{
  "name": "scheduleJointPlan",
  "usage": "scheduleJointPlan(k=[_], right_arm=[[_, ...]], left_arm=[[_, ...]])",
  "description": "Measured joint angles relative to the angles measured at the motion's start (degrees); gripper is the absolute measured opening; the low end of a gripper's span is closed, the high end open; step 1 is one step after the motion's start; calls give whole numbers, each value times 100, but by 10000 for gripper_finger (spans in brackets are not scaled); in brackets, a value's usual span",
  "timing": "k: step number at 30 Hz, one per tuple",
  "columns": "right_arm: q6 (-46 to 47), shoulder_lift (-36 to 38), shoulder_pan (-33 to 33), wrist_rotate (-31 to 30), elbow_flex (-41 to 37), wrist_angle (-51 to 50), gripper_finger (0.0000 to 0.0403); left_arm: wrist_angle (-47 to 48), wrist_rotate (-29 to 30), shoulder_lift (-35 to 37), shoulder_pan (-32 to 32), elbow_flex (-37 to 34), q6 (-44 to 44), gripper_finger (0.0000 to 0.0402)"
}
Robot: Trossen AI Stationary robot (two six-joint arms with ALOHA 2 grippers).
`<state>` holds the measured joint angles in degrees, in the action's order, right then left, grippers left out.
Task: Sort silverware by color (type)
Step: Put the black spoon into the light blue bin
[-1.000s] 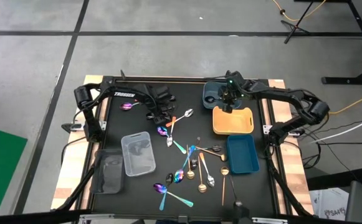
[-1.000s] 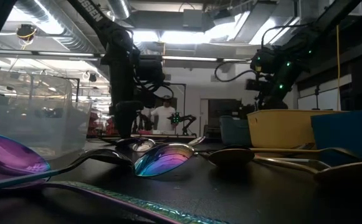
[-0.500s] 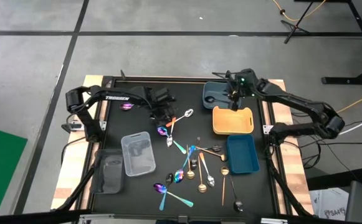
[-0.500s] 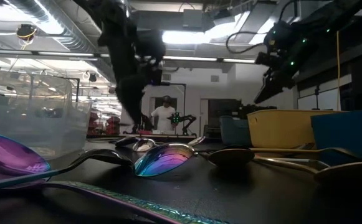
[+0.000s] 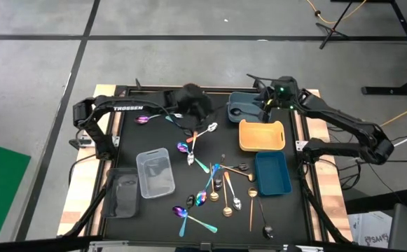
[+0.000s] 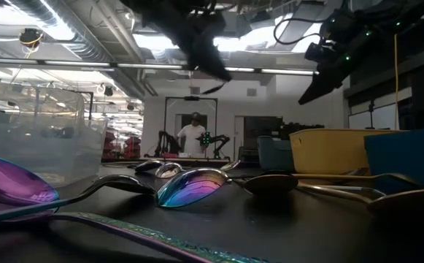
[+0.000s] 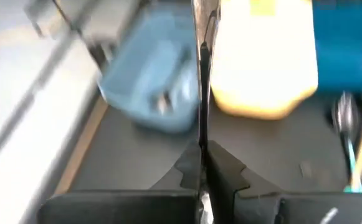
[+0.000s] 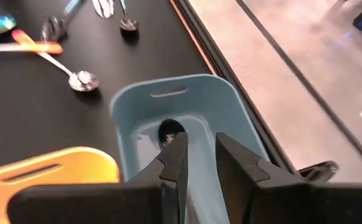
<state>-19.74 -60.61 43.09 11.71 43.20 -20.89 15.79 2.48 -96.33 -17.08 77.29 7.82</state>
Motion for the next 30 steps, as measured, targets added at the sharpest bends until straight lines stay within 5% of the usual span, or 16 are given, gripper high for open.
scheduleJointPlan(k=[8, 24, 30], right_arm=[[49, 206, -2, 600, 0, -30, 72], [45, 1357, 2, -206, 0, 22, 72], [45, 1365, 2, -210, 0, -4, 72]], left_arm=[[-1818, -11, -103, -76, 15, 227, 4], [-4799, -531, -1804, -363, 9, 788, 4], [-4970, -917, -2663, -470, 500, 775, 4]])
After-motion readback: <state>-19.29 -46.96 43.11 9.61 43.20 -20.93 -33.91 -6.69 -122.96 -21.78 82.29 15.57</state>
